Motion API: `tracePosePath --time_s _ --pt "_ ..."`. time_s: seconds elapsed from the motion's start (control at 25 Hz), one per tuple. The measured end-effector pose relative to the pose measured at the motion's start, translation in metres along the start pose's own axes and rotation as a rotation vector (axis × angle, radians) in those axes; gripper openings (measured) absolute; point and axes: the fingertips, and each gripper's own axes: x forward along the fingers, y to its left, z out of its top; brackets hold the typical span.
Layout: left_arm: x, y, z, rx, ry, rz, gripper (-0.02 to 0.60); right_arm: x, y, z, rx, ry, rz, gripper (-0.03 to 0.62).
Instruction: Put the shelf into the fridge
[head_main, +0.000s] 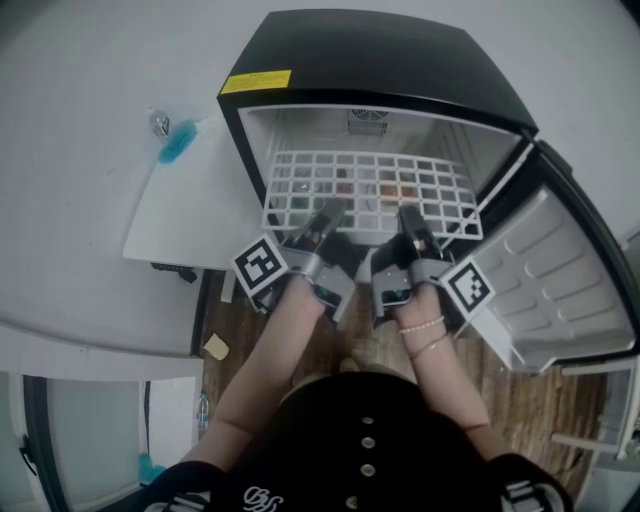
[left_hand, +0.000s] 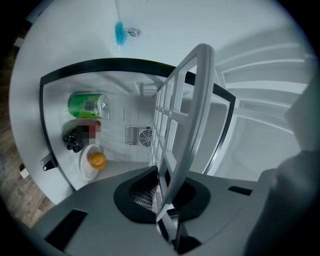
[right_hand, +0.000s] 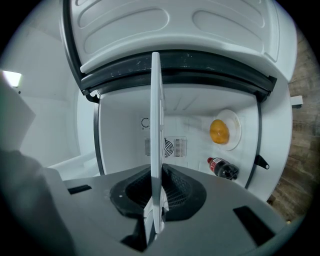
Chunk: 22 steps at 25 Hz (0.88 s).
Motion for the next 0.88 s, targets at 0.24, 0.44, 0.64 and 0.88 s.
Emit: tracePosePath --time_s 0.24,0.44,0.64,0.88 --pt "0.0003 0.0001 -0.0003 0.004 0.009 -0.003 0.034 -0.0001 -0.0005 0.0001 -0.005 -0.004 0.004 0.034" --pt "0.0011 -0.0004 -0.0004 0.008 0.011 -0.015 0.034 -0.0006 0.0003 0.0005 -0.008 -0.010 0.008 0.034" --pt "0.0013 -0.0037 -0.0001 0.018 0.009 -0.020 0.034 -0.0016 0.0036 0.0004 -0.018 -0.015 0.018 0.034" --pt "0.0000 -0.0040 -0.0007 0.026 0.000 -0.036 0.034 -0.0039 0.0030 -0.0004 -0.030 -0.018 0.035 0.034"
